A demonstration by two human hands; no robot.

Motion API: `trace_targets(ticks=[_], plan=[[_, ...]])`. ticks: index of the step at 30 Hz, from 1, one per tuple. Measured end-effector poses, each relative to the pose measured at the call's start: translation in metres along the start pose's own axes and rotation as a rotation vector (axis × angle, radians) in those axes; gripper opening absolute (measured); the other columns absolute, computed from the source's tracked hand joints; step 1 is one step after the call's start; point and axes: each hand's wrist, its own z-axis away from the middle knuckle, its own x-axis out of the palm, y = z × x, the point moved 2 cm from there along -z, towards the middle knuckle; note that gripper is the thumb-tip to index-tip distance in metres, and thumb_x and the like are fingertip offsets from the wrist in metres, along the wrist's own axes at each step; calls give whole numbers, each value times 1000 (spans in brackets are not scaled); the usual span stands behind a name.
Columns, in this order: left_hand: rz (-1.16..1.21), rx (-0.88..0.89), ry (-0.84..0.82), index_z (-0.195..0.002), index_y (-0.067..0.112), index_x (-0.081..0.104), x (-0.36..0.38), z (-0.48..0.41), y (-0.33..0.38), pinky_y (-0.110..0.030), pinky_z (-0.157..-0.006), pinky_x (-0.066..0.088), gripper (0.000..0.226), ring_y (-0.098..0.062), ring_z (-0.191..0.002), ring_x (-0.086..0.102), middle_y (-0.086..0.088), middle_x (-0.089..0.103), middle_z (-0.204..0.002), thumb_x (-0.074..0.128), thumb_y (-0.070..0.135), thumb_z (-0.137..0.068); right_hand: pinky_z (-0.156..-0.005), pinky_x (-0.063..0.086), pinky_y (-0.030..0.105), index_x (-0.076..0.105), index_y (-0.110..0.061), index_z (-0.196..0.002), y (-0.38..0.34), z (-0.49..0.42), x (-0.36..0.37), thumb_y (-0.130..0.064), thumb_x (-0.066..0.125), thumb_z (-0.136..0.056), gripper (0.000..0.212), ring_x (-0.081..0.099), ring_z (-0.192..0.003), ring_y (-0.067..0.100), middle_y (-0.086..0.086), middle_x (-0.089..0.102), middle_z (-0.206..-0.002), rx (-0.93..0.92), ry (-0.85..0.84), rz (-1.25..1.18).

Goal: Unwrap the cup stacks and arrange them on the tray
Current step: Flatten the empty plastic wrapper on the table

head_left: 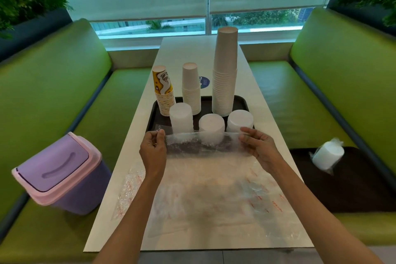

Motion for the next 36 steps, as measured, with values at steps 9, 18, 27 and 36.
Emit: trace_targets(ticks=[9,18,27,36], plan=[[98,-73,-34,-81,19,56,10,7,-12,-29,-50,33,20,-15,-53,36,-1,43,-61,48,19,-99,-65,58,22,63,-9,-96,6,3,0,-35,68,-75,34,66,-63,10,-2,67,-65,148,-18,-145],[138,-250,-101,-81,11,57,0,13,-6,-21,-40,39,28,-9,-40,44,-3,51,-55,53,35,-95,-51,53,19,64,-11,-81,20,1,-11,-11,63,-90,9,64,-54,3,-6,70,-61,79,153,51],[25,-375,-13,-81,10,59,-3,45,-32,-22,-41,37,25,-7,-40,44,-5,52,-59,48,22,-99,-70,56,32,62,-11,-94,45,10,-21,-44,57,-92,34,66,-67,19,6,70,-75,214,194,127],[-46,-457,13,-92,2,60,-5,59,-52,-26,-46,37,34,-16,-50,45,-8,53,-62,51,34,-97,-67,53,30,60,-6,-91,75,22,-26,-14,59,-95,9,65,-70,22,12,67,-83,205,302,290]])
